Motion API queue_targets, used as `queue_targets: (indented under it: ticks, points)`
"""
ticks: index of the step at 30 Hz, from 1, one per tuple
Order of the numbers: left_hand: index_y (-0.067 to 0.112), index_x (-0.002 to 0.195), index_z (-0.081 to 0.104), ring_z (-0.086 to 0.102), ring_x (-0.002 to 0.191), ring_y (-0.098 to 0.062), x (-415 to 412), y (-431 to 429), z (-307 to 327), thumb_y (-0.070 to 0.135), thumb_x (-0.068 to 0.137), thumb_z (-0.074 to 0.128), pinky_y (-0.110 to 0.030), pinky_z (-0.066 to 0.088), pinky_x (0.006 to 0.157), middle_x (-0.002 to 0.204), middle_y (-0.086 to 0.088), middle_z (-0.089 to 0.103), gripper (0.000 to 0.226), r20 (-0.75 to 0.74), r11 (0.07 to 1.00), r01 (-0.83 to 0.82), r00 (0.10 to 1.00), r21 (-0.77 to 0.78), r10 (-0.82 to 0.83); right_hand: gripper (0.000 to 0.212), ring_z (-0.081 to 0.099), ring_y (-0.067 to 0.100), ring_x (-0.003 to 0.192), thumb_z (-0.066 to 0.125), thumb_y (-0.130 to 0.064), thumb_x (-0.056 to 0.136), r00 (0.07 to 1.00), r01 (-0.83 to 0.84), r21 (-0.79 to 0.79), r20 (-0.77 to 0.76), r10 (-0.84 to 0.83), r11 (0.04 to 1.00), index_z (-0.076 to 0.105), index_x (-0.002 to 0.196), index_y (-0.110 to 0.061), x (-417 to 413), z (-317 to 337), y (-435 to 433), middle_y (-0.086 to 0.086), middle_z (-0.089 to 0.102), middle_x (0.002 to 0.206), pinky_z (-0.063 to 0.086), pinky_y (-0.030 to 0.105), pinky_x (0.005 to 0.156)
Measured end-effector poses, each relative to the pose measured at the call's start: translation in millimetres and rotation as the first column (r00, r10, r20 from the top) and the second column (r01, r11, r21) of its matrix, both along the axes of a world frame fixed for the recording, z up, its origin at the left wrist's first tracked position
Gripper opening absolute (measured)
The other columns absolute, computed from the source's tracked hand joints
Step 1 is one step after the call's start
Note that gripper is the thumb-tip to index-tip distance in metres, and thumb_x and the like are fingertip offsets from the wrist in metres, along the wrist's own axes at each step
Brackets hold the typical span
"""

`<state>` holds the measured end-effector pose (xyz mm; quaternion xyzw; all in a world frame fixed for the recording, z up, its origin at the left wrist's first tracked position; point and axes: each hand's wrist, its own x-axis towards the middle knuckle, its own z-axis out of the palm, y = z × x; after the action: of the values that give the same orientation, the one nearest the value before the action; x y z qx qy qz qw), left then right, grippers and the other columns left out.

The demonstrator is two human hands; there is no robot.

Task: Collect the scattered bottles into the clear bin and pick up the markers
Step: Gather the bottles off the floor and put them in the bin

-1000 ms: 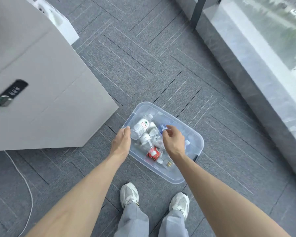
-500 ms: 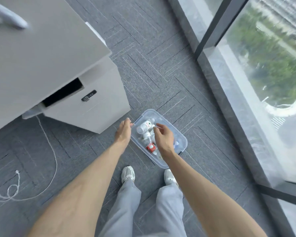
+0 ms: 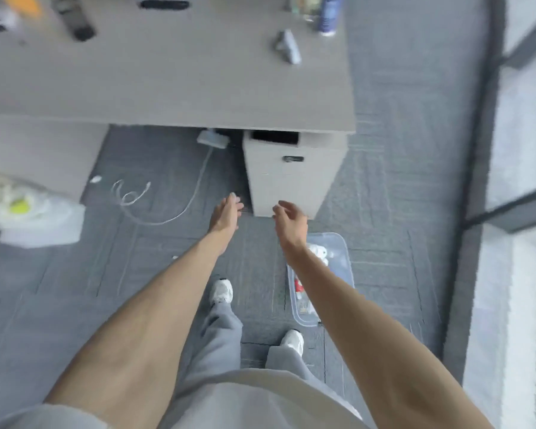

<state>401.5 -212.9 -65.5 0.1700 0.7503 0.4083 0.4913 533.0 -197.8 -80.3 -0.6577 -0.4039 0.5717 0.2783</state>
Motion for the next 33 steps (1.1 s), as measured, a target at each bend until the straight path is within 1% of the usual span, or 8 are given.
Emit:
queue_targets:
  ticks: [6,13,15,17,20,23,27,33]
  points:
    - [0.007,0.13,0.053,0.054,0.105,-0.021,-91,-113,38,0.027,0.102,0.03,-0.034,0.039,0.087,0.126,-0.008,0.06,0.041,0.046,0.91,-0.412,0.911,0.044,0.41,0.05,0.069,0.025,0.103,0.055,-0.043,0.072,0.932,-0.355,0.062,-0.054,0.358,0.933,0.068,0.115,-0.02,-114,33,-66,0.005,0.074,0.105,0.053,0.048,0.097]
    - [0.014,0.102,0.052,0.053,0.083,-0.017,-190,-283,40,0.02,0.102,0.032,-0.022,0.031,0.062,0.106,-0.008,0.053,0.021,0.101,0.636,-0.769,0.639,0.065,0.762,0.054,0.07,0.025,0.104,0.053,-0.045,0.069,0.709,-0.692,0.134,-0.058,0.703,0.709,0.068,0.116,-0.022,-251,48,-188,0.007,0.074,0.106,0.054,0.047,0.095]
    - [0.017,0.095,0.052,0.058,0.072,-0.01,-207,-331,34,0.029,0.102,0.033,-0.023,0.035,0.066,0.1,-0.005,0.055,0.024,0.134,0.572,-0.818,0.574,0.059,0.808,0.054,0.07,0.027,0.103,0.055,-0.044,0.068,0.65,-0.747,0.133,-0.054,0.758,0.651,0.068,0.115,-0.022,-282,44,-225,0.006,0.073,0.105,0.054,0.05,0.094]
    - [0.021,0.098,0.053,0.06,0.081,-0.01,-221,-377,23,0.04,0.095,0.036,-0.028,0.043,0.08,0.101,-0.002,0.056,0.026,0.093,0.526,-0.849,0.528,0.051,0.844,0.055,0.071,0.028,0.102,0.057,-0.044,0.068,0.588,-0.797,0.129,-0.053,0.807,0.59,0.068,0.116,-0.02,-311,37,-260,0.007,0.074,0.103,0.054,0.051,0.093]
    - [0.018,0.096,0.059,0.055,0.083,-0.019,-246,-432,11,0.031,0.1,0.036,-0.027,0.04,0.071,0.101,-0.005,0.06,0.027,0.096,0.379,-0.925,0.38,0.032,0.92,0.052,0.07,0.03,0.103,0.06,-0.039,0.074,0.483,-0.866,0.126,-0.035,0.875,0.484,0.065,0.12,-0.016,-341,30,-307,0.009,0.073,0.105,0.054,0.052,0.092]
    - [0.007,0.122,0.058,0.054,0.098,-0.022,-265,-477,4,0.029,0.102,0.032,-0.034,0.04,0.083,0.114,-0.009,0.06,0.04,0.088,0.269,-0.963,0.269,0.014,0.959,0.046,0.07,0.028,0.102,0.059,-0.034,0.077,0.335,-0.934,0.129,-0.01,0.942,0.334,0.066,0.12,-0.018,-368,18,-346,0.008,0.073,0.106,0.056,0.051,0.09]
    - [0.004,0.126,0.055,0.054,0.104,-0.022,-264,-534,-7,0.03,0.103,0.03,-0.04,0.042,0.091,0.116,-0.008,0.06,0.043,0.087,0.101,-0.995,0.101,0.008,0.991,0.042,0.067,0.039,0.099,0.057,-0.026,0.083,0.173,-0.979,0.105,-0.001,0.985,0.172,0.064,0.116,-0.002,-397,5,-389,0.021,0.07,0.103,0.054,0.044,0.082]
    - [0.008,0.123,0.057,0.057,0.105,-0.024,-264,-593,-6,0.034,0.101,0.032,-0.04,0.046,0.089,0.123,-0.008,0.063,0.042,0.045,-0.135,-0.99,-0.137,-0.037,0.99,0.053,0.067,0.018,0.109,0.059,-0.038,0.08,-0.08,-0.996,0.034,-0.055,0.995,-0.078,0.06,0.131,-0.023,-450,-4,-439,-0.008,0.07,0.103,0.051,0.048,0.102]
